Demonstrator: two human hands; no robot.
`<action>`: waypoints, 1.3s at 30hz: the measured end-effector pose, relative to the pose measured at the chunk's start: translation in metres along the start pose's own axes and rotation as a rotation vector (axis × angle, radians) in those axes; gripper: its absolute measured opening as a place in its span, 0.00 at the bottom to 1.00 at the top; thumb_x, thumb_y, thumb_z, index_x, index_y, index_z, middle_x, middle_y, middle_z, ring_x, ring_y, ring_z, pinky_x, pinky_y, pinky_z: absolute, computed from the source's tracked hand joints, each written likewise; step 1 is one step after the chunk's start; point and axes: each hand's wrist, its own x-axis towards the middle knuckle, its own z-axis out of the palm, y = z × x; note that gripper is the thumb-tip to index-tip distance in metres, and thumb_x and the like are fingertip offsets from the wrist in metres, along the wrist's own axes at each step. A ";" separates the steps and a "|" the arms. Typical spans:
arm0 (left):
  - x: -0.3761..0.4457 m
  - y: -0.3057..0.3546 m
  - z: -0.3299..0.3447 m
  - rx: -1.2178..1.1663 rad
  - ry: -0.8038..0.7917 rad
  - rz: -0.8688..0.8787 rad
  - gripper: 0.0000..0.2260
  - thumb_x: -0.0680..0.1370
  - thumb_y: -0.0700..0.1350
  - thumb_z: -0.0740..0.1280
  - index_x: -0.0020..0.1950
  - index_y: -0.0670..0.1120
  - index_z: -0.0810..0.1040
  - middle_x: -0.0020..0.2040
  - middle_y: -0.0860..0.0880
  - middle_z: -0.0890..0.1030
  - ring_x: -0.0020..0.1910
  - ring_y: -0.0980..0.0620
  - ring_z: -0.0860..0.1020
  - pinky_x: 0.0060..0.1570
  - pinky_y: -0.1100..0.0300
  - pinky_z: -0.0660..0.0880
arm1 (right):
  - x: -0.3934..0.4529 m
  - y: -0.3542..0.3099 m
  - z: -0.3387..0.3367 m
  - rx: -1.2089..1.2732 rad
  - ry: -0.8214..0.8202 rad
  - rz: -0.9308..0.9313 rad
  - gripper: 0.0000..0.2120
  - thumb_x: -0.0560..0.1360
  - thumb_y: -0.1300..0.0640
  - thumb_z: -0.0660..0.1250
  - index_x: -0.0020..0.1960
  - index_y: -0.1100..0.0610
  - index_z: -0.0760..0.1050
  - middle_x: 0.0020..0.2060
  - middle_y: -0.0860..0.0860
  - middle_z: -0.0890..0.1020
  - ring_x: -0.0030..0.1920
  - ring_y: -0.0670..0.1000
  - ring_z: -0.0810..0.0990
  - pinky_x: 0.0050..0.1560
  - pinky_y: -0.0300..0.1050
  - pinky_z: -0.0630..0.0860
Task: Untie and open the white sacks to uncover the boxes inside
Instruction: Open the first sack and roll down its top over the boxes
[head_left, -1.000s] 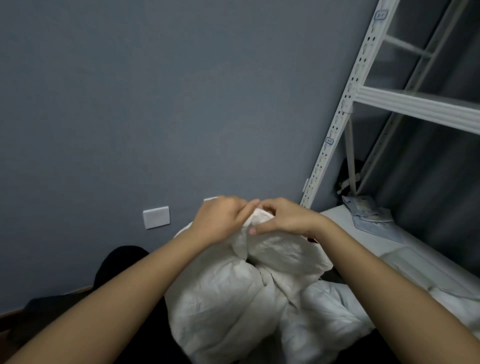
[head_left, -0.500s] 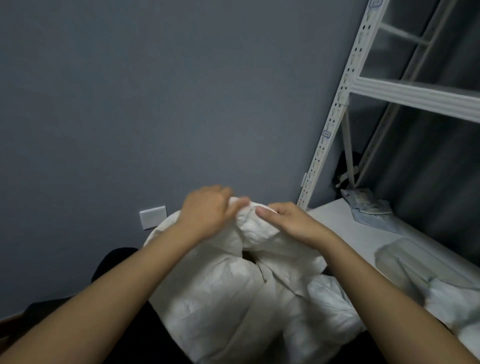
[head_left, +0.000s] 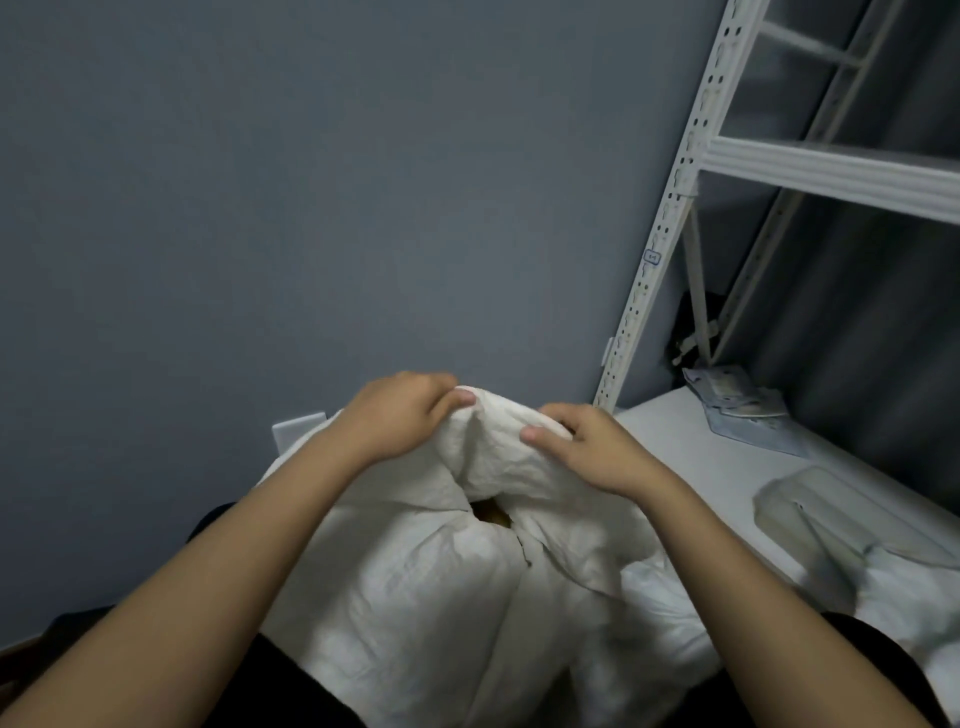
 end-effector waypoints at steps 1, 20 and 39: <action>0.001 -0.002 -0.001 0.009 0.011 0.007 0.21 0.81 0.59 0.51 0.47 0.45 0.74 0.45 0.49 0.79 0.48 0.47 0.77 0.45 0.53 0.72 | -0.001 0.002 0.000 -0.053 0.034 -0.016 0.14 0.78 0.45 0.64 0.40 0.53 0.78 0.33 0.47 0.78 0.34 0.45 0.75 0.39 0.44 0.70; 0.028 0.007 0.007 0.096 0.159 0.093 0.25 0.78 0.65 0.49 0.41 0.47 0.73 0.37 0.53 0.73 0.41 0.49 0.72 0.40 0.56 0.63 | -0.002 0.018 0.001 0.325 0.068 0.061 0.14 0.79 0.49 0.63 0.46 0.59 0.80 0.37 0.50 0.82 0.39 0.45 0.79 0.45 0.45 0.74; 0.051 0.022 0.023 0.083 0.009 0.195 0.17 0.80 0.60 0.54 0.51 0.48 0.71 0.49 0.49 0.76 0.51 0.47 0.74 0.44 0.54 0.68 | -0.002 0.039 0.001 0.407 0.063 0.134 0.13 0.80 0.49 0.62 0.48 0.56 0.81 0.41 0.49 0.84 0.43 0.47 0.81 0.49 0.45 0.75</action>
